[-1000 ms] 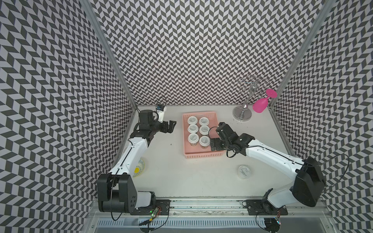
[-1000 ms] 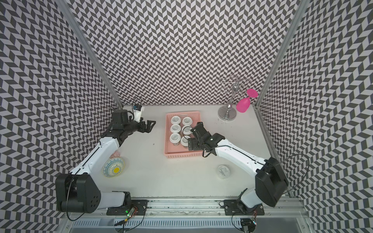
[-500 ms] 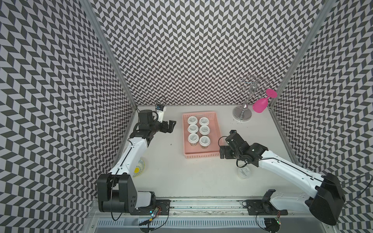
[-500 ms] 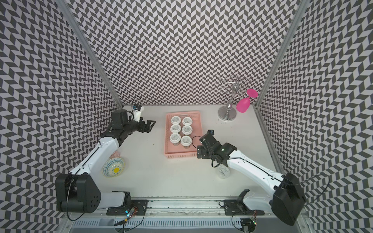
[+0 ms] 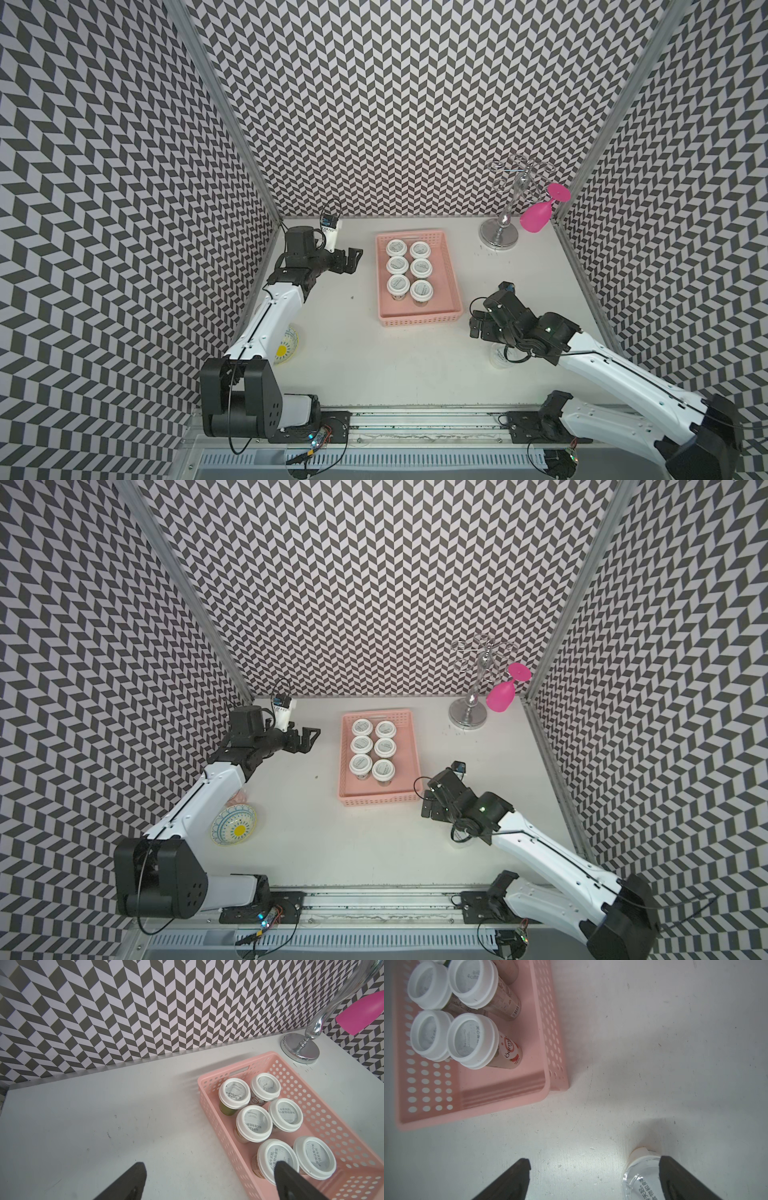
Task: Put the yogurt in the basket
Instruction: Pick up the yogurt from the center of the board.
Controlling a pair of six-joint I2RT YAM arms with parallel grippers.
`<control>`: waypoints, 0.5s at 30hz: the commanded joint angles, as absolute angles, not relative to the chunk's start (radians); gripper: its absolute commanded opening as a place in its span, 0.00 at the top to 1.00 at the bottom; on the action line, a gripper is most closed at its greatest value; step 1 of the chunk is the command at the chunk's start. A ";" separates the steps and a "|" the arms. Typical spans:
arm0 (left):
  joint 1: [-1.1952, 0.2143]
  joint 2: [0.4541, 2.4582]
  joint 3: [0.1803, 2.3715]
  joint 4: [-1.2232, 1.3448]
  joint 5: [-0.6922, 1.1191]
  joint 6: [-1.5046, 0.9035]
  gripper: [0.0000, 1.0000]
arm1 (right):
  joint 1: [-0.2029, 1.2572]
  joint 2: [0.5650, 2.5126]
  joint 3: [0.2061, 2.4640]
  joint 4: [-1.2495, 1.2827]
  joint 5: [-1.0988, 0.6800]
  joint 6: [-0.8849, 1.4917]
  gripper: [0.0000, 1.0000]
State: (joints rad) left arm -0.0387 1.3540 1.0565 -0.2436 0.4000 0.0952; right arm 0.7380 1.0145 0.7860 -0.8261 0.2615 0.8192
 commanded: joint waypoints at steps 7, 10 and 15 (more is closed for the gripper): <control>-0.030 1.364 1.065 -0.231 0.409 0.096 0.00 | 0.738 0.962 0.743 -0.910 0.364 1.029 0.01; -0.032 1.368 1.062 -0.226 0.410 0.095 0.00 | 0.738 0.963 0.739 -0.946 0.402 1.074 0.00; -0.031 1.370 1.070 -0.235 0.405 0.096 0.00 | 0.738 0.972 0.727 -0.978 0.417 1.119 0.00</control>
State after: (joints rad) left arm -0.0387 1.3617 1.0565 -0.2440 0.4026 0.0921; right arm 0.7376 0.9802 0.7319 -0.9504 0.3721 1.0626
